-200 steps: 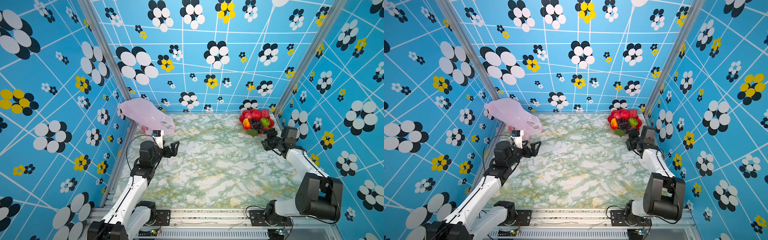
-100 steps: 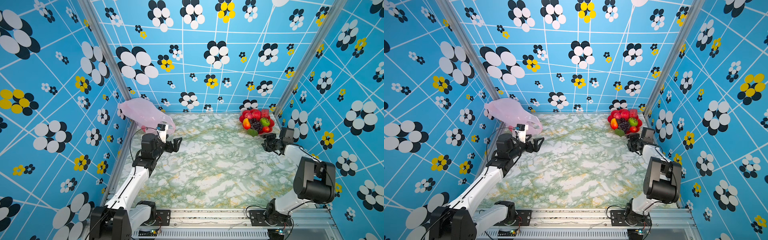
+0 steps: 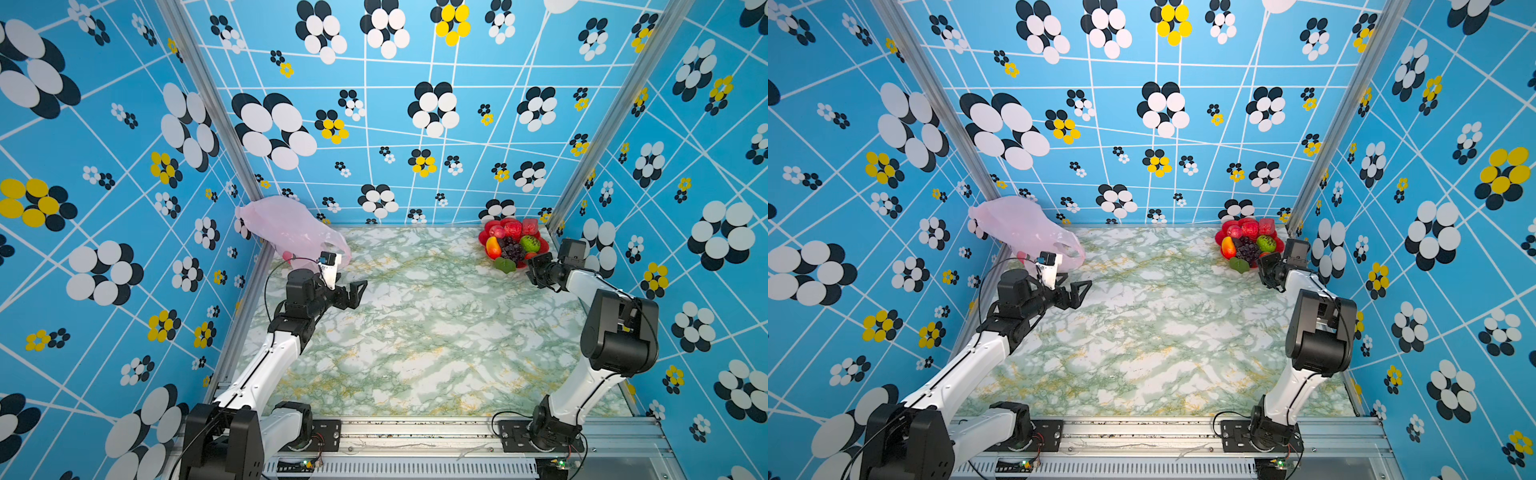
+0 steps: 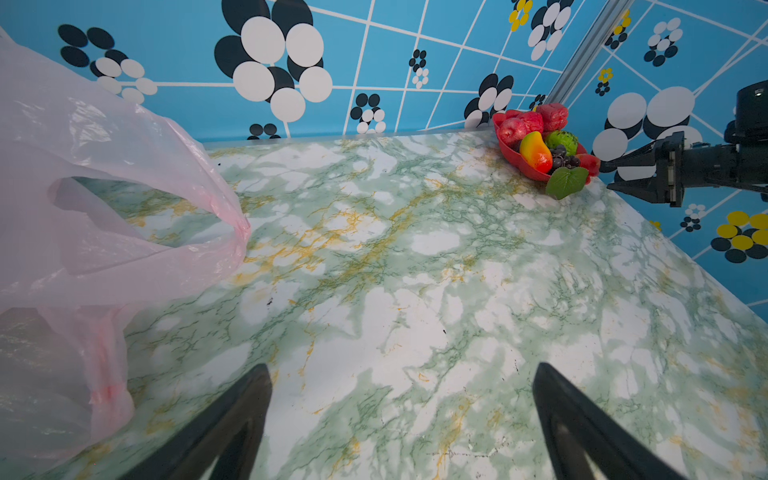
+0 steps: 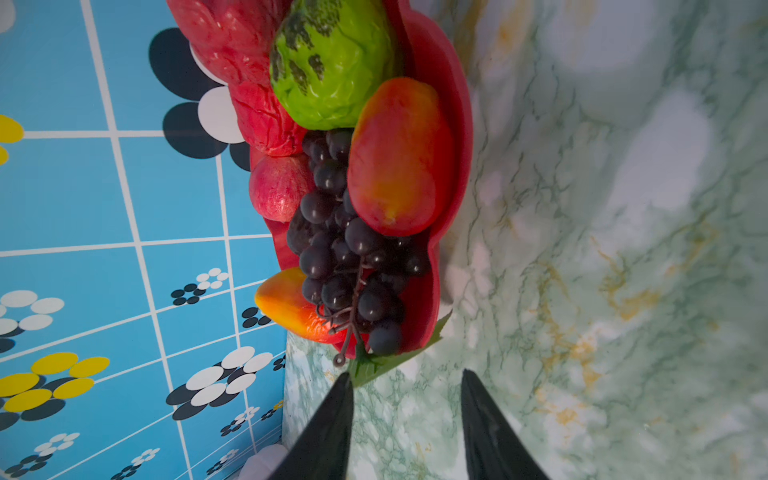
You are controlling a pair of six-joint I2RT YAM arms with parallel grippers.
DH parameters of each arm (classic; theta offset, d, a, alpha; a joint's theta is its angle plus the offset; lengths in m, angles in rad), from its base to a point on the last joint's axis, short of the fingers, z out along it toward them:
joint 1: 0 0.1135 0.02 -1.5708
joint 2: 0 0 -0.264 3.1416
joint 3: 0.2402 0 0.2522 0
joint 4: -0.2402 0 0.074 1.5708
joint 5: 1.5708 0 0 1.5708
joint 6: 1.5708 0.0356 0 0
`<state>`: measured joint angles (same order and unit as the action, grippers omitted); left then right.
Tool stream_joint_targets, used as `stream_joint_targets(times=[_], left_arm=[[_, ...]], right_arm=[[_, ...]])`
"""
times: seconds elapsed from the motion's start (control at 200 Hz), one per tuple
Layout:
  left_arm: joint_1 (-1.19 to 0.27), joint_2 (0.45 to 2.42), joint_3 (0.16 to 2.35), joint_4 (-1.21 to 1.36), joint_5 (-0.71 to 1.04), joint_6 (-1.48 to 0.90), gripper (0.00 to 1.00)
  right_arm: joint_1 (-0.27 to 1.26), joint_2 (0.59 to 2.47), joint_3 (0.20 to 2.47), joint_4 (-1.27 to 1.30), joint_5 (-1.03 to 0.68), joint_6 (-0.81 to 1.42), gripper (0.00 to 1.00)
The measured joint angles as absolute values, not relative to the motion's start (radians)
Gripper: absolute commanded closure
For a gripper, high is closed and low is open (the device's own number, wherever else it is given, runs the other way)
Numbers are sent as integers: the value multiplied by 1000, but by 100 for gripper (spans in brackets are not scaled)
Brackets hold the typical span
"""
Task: Place the fruits into the plastic bag
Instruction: 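Grip the red plate rim with the right gripper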
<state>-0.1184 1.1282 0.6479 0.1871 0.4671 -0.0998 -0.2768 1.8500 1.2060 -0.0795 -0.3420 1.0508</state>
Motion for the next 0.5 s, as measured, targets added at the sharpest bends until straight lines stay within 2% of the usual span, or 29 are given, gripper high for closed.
stream_joint_targets(times=[0.5], left_arm=[[-118,1128,648,186,452,-59,1]], right_arm=[[-277,1998,1305,-97,-346,1051,66]])
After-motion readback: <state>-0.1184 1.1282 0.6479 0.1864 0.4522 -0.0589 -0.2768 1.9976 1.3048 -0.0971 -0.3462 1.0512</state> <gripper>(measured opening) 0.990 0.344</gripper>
